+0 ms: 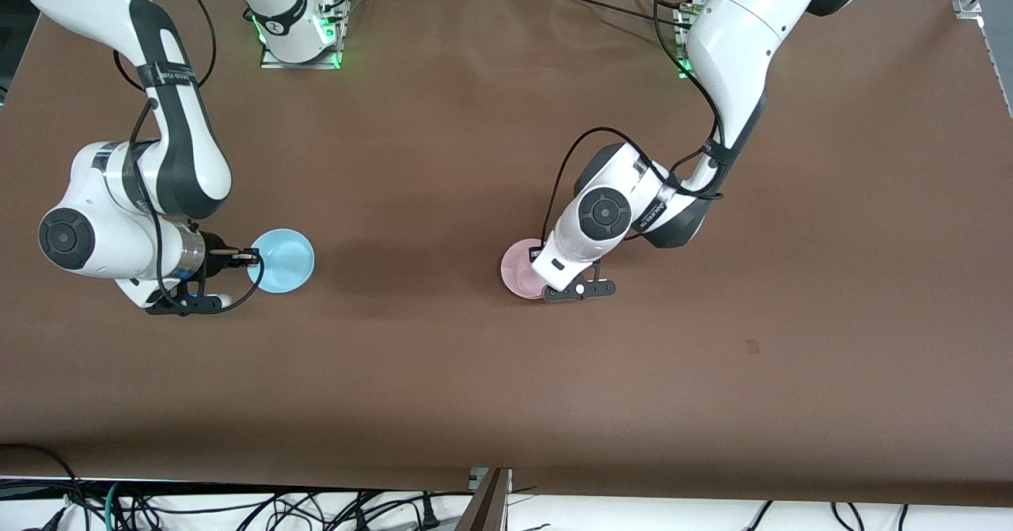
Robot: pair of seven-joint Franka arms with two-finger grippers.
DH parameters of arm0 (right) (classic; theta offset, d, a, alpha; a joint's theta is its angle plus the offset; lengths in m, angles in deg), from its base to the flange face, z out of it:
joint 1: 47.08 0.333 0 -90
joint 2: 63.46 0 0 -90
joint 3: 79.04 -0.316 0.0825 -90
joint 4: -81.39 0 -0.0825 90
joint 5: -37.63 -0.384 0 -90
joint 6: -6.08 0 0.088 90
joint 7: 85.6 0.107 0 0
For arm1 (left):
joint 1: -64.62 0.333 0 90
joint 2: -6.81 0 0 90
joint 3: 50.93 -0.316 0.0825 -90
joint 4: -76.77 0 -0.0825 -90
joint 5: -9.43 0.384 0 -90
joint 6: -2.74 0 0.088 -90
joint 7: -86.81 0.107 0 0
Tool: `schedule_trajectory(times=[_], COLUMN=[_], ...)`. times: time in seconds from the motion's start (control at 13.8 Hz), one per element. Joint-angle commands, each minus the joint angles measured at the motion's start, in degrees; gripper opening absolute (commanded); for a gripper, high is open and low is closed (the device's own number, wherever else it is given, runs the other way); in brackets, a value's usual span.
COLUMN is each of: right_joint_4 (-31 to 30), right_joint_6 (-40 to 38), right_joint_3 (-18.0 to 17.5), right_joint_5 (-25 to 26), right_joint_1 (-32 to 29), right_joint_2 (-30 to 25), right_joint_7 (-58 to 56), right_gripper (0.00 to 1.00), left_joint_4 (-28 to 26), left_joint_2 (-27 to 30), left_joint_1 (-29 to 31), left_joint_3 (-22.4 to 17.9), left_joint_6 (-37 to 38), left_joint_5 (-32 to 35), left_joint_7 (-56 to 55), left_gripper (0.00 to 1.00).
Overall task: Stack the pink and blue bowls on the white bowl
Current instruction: 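Carry the pink bowl over the white bowl with the left gripper, then open the left gripper on the pink bowl while the right gripper lifts blue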
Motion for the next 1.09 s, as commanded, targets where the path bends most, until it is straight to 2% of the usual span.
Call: schedule_trajectory(times=[0.0, 0.22, 0.43, 0.65, 0.8, 1.01], right_joint_4=[4.79, 6.65, 7.17, 7.79, 7.88, 7.88], right_joint_6=[-5.36, -6.95, -6.87, -6.17, -3.81, 3.13], right_joint_3=[-0.70, -2.80, -5.88, -8.60, -8.79, -8.70], right_joint_5=[-0.93, -2.07, -3.75, -6.37, -9.80, -10.07], right_joint_1=[0.70, 0.88, 1.58, 3.07, 6.31, 14.30], right_joint_2=[0.21, 0.21, 0.21, 0.82, 1.88, 4.59], right_joint_7=[4.05, 9.58, 15.73, 20.92, 25.39, 36.98], right_gripper=[0.00, 0.00, 0.00, 0.00, 0.00, 0.00], left_joint_4=[0.81, 1.34, 1.69, 1.69, 1.69, 1.69], left_joint_2=[0.36, 1.24, 6.32, 11.34, 14.85, 19.16], left_joint_1=[-1.03, -0.59, 0.81, 4.93, 8.19, 14.51], left_joint_3=[-0.68, -1.03, -1.47, -1.47, -1.38, -1.29], left_joint_6=[1.03, 4.61, 11.47, 16.83, 20.35, 25.27], left_joint_5=[-0.64, -0.46, 1.12, 1.21, 1.12, 1.12], left_joint_7=[1.17, 1.26, 1.52, 1.70, 4.14, 17.73], left_gripper=[1.00, 1.00, 1.00, 1.00, 1.00, 1.00])
